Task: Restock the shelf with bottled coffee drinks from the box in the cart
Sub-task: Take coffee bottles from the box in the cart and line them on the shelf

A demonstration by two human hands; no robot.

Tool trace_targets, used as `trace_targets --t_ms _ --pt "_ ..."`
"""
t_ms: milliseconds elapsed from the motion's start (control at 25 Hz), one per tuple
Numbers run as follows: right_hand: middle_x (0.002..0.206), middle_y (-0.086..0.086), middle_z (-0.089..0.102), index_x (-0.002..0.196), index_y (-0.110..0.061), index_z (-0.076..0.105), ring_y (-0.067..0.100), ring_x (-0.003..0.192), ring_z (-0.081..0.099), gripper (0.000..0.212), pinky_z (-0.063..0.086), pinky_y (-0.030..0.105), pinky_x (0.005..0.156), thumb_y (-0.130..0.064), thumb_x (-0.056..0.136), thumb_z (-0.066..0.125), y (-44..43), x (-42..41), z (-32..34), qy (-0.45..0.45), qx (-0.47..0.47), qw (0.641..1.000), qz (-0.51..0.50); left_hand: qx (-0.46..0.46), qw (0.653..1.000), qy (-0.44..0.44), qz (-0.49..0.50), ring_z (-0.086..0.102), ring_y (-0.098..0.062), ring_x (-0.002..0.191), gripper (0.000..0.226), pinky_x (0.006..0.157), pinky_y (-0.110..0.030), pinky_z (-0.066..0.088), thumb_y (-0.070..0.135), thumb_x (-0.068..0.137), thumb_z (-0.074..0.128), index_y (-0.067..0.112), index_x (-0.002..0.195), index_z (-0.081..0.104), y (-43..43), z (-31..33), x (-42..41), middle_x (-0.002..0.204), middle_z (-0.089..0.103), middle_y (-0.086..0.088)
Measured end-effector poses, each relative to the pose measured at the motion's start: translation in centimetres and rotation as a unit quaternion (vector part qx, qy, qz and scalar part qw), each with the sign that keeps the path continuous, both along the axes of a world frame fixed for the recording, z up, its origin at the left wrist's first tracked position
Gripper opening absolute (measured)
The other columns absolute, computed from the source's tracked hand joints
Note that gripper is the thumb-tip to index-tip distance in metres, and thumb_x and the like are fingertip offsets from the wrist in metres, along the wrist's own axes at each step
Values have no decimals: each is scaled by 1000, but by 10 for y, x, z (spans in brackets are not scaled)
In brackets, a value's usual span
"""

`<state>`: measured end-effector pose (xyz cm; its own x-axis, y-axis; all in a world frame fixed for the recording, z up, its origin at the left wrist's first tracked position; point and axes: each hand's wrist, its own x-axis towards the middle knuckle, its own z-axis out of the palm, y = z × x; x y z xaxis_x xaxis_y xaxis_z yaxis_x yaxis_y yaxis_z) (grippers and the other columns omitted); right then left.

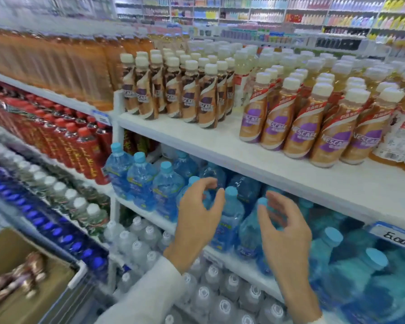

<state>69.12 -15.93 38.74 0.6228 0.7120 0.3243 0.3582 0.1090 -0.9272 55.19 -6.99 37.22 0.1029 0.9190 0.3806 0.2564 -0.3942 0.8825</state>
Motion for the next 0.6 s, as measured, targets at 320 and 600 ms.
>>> trace_targets --t_ms 320,600 --pt "111 3 74 101 -36 72 23 98 69 31 54 29 92 -8 88 76 8 -165 -120 79 -150 972 163 -181 967 -22 177 65 7 98 14 80 -11 49 29 98 67 42 104 64 -55 -109 -219 101 71 28" --pt "110 -6 73 106 -28 74 15 107 65 20 48 34 103 -22 87 79 41 -336 -192 89 -336 895 280 -292 874 -122 369 72 -16 90 11 71 -10 50 13 93 73 23 95 73 -117 -175 -401 91 78 0"
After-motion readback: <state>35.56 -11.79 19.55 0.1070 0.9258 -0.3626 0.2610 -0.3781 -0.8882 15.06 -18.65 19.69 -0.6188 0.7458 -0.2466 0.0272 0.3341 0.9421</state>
